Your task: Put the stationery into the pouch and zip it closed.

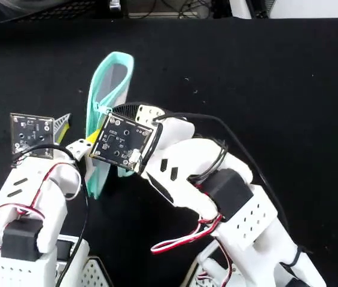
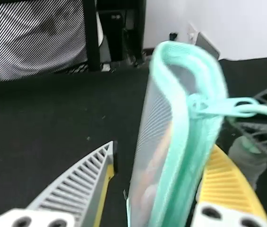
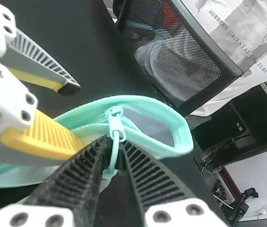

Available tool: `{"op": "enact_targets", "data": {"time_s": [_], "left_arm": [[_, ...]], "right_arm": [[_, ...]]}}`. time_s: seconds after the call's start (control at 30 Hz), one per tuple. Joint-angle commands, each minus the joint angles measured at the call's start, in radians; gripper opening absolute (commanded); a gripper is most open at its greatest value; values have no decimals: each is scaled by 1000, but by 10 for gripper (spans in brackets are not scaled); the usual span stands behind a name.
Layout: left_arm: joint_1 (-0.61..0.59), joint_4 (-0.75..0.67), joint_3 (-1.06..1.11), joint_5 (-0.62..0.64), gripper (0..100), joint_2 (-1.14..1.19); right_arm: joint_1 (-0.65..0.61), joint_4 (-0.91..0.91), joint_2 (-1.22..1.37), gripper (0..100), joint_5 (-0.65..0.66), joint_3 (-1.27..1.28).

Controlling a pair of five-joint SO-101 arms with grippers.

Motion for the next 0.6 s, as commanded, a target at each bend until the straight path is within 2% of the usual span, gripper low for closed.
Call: {"op": "enact_targets", "data": {"time_s": [0.0, 0.1, 0.27, 0.37, 0.57], "left_arm": [[13, -80, 15, 2, 295, -9], [19, -94, 16, 3, 255, -11], [25, -77, 22, -8, 45, -11], [77, -3, 18, -74, 32, -11], [88, 20, 25, -77, 32, -11]], "right_arm": [[-9, 6, 2, 12, 0, -39], [-9, 6, 2, 12, 0, -39], [-9, 3, 2, 12, 0, -38], [-8, -3, 2, 12, 0, -41], [-3, -55, 4, 12, -5, -41]]}}
